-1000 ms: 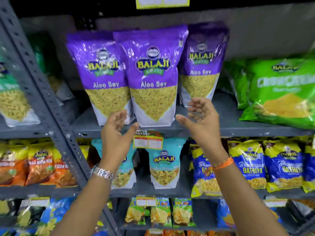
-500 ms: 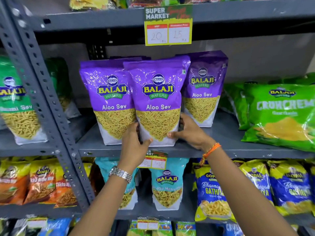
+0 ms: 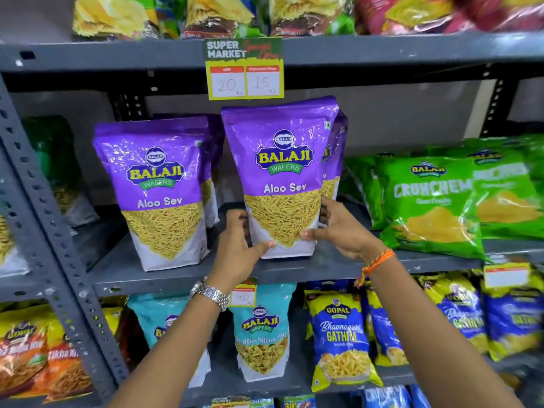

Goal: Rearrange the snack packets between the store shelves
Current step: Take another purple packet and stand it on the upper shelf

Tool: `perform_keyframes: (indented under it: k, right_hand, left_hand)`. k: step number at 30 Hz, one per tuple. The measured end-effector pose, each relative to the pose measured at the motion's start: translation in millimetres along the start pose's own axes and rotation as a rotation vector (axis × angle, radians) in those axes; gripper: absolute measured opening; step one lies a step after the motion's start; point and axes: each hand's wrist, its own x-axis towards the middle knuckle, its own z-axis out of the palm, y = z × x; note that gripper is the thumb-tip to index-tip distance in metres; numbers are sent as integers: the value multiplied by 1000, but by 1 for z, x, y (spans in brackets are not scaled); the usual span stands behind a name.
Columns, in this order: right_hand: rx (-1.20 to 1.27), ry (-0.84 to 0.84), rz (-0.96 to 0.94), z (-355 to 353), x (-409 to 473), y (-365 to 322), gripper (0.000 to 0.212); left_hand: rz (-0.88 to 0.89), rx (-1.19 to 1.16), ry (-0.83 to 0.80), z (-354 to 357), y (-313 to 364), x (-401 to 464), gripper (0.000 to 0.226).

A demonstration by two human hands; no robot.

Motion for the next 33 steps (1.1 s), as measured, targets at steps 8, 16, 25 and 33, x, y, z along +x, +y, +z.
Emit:
perform_keyframes:
  k: [8, 16, 25, 33]
  right_hand:
    - [-27, 38, 5, -42, -15, 8, 76]
    - [-44, 65, 56, -58, -21, 20, 72]
    - [-120, 153, 62, -60, -29, 27, 68]
    - [-131, 163, 53, -57, -27, 31, 64]
  left_hand:
    - [-11, -48, -56, 41, 15, 8, 70]
    - [-42, 2, -95, 58, 21, 10, 73]
    - [-42, 19, -131, 56, 21, 9, 75]
    - [-60, 0, -128, 59, 20, 10, 71]
